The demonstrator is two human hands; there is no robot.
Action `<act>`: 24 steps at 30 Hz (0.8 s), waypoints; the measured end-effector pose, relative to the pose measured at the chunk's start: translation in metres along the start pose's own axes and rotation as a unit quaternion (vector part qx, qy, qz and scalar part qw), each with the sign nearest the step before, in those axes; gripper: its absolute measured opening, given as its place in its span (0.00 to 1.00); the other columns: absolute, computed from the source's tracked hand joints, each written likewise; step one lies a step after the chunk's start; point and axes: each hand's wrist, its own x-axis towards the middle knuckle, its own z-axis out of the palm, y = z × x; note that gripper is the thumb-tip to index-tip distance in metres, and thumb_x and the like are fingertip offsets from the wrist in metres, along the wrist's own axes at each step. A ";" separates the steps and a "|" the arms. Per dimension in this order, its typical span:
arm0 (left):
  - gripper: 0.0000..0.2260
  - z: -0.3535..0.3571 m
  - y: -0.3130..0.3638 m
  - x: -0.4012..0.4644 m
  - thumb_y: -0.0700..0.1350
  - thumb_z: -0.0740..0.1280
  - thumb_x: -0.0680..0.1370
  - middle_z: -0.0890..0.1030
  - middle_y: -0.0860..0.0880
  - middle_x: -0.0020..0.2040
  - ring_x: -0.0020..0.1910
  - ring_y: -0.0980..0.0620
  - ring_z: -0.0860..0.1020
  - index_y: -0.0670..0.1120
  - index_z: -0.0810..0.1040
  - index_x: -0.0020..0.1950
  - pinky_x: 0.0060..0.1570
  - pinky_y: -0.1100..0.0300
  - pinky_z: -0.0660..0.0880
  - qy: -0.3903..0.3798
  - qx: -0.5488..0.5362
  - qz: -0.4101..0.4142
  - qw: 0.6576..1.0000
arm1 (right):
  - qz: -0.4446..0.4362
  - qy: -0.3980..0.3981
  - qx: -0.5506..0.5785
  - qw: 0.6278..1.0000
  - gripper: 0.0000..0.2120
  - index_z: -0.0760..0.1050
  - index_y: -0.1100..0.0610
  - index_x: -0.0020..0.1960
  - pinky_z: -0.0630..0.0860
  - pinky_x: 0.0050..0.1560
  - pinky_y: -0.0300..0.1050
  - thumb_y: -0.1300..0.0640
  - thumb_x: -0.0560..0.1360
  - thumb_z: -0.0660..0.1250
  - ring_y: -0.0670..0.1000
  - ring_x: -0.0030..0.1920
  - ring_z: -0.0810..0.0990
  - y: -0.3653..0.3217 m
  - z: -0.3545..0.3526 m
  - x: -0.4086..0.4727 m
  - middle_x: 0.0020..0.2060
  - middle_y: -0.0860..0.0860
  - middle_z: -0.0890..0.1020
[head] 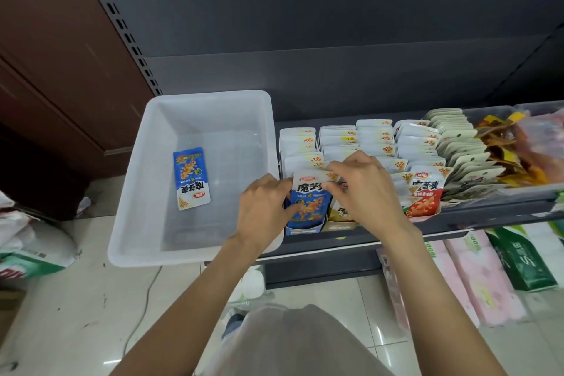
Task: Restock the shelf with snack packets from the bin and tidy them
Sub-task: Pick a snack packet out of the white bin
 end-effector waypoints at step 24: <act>0.06 -0.037 -0.069 -0.022 0.50 0.66 0.77 0.78 0.57 0.38 0.37 0.57 0.76 0.49 0.79 0.47 0.33 0.65 0.70 0.121 -0.124 -0.170 0.970 | -0.030 0.043 0.193 0.980 0.06 0.78 0.54 0.50 0.71 0.43 0.40 0.58 0.74 0.66 0.47 0.44 0.75 -0.065 -0.001 0.023 0.40 0.46 0.80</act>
